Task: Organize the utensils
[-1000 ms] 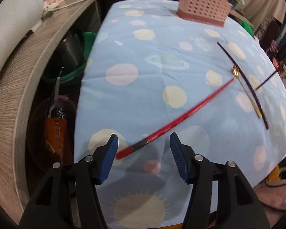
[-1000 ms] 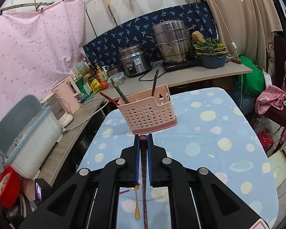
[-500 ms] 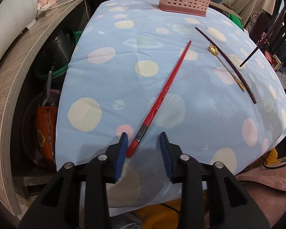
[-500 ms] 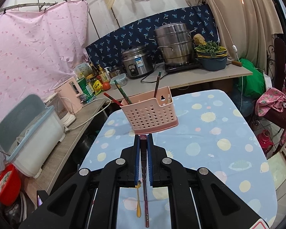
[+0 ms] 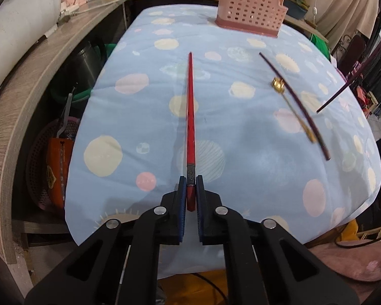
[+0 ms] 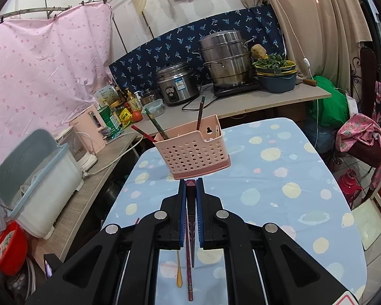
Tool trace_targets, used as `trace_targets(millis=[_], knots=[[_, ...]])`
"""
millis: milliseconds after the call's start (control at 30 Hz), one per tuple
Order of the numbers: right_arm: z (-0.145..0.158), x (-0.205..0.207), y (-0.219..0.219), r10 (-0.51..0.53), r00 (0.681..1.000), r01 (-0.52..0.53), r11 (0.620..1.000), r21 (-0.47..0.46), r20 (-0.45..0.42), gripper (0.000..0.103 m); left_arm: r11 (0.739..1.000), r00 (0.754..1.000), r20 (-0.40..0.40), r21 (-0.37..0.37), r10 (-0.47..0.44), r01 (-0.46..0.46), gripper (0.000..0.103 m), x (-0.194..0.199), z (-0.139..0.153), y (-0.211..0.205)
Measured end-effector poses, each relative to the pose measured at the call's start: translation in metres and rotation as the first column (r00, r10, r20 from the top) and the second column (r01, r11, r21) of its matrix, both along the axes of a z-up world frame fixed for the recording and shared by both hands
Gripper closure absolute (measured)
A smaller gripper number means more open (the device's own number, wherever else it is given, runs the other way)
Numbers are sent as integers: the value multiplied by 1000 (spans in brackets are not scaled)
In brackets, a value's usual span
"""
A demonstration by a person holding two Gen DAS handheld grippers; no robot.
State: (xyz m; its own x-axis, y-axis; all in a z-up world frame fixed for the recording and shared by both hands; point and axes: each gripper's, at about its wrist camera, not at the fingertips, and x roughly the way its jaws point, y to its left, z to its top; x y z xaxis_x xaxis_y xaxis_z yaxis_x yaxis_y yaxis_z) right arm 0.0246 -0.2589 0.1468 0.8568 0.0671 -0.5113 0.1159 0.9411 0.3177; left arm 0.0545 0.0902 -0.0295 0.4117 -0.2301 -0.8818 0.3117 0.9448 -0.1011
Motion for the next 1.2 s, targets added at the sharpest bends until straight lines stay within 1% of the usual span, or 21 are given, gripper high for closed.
trace_targets(millis=[300,567,767,1200], knots=[[-1,5,-12,-16,1000,17,1000,12,-4,96,995,994,97,-91,57,-48,96,12,59,-6],[-2,9,-15,-15,1000,15,1000,18,-9,96,986,980,185,-157,77,-48,96,34,107,-22],[-2,11,-16,-17,1000,17,1000,17,-7,96,984,969,234,-172,83,-43,96,50,129,-32],[3,23,-21,-4,1000,4,1000,8,5,96,976,948,307,-216,81,-13,96,73,167,-62]])
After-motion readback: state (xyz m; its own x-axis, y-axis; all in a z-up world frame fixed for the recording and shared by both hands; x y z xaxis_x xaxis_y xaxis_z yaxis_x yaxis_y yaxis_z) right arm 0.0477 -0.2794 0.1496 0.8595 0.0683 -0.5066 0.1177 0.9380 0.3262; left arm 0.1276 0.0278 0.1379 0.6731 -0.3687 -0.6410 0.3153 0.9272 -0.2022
